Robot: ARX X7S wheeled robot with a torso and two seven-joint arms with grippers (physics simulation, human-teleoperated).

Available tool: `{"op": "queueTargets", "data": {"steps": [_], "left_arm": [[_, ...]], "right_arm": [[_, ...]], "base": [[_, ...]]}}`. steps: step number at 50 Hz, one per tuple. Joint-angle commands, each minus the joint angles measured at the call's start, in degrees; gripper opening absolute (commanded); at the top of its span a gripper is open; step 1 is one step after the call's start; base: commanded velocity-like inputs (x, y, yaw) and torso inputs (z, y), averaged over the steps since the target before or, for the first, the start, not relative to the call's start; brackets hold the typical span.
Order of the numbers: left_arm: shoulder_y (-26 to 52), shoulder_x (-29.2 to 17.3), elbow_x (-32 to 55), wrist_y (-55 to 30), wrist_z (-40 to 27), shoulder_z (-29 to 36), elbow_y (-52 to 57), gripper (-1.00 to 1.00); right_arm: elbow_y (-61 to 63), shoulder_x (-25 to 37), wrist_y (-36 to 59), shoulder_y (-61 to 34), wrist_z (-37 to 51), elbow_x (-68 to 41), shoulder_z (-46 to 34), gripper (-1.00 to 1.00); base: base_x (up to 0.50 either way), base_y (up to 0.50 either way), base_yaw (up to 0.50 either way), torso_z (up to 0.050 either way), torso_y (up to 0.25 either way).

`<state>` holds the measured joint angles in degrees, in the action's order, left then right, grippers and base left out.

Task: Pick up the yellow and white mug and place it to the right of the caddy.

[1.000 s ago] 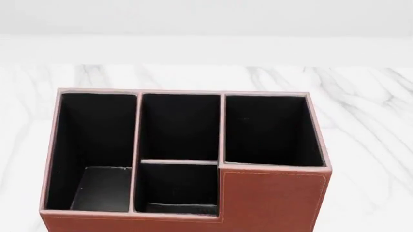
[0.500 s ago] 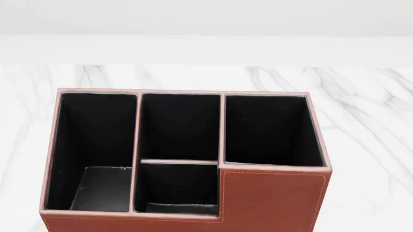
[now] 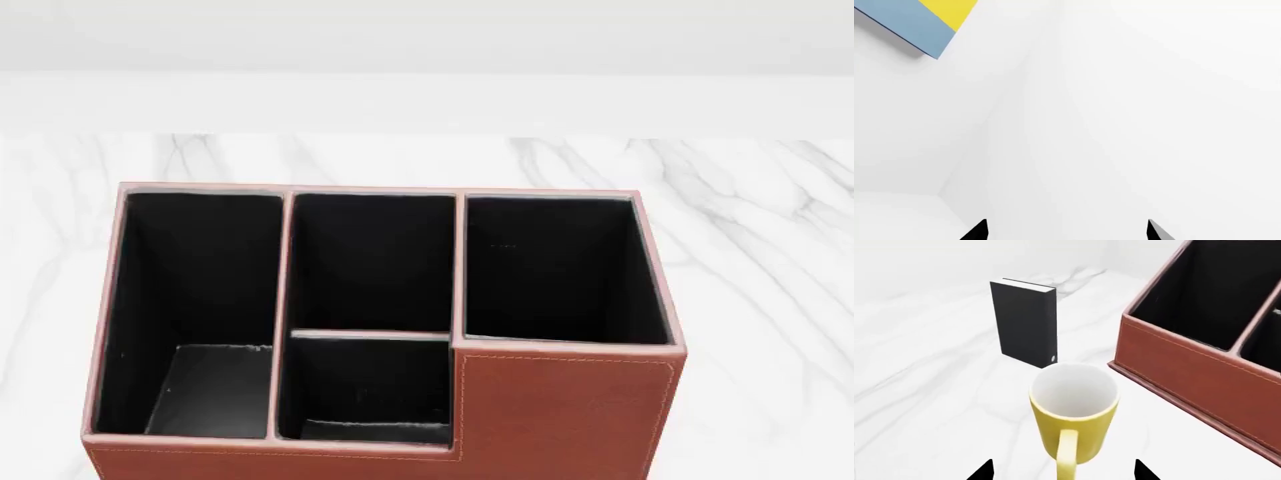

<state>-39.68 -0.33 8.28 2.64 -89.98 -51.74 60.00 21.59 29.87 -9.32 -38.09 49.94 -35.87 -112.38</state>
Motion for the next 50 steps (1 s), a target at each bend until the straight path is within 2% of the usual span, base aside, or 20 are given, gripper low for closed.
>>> {"op": "queueTargets", "data": {"steps": [1, 23, 50], "left_arm": [[0.4, -0.2, -0.5, -0.4, 0.0, 0.4, 0.0, 1.0], [-0.1, 0.0, 0.1, -0.1, 0.0, -0.2, 0.0, 1.0], [1.2, -0.3, -2.0, -1.2, 0.0, 1.6, 0.0, 1.0]], "right_arm": [[-5.5, -1.9, -2.5, 1.3, -3.8, -2.7, 1.1, 1.0], [-15.1, -4.0, -6.2, 2.7, -9.6, -7.8, 4.2, 1.0], [-20.4, -8.6, -5.1, 2.1, -13.8, -9.4, 5.3, 1.0]], "base": [[0.0, 0.0, 0.0, 0.0, 0.0], [0.0, 0.0, 0.0, 0.0, 0.0], [0.0, 0.0, 0.0, 0.0, 0.0]]}}
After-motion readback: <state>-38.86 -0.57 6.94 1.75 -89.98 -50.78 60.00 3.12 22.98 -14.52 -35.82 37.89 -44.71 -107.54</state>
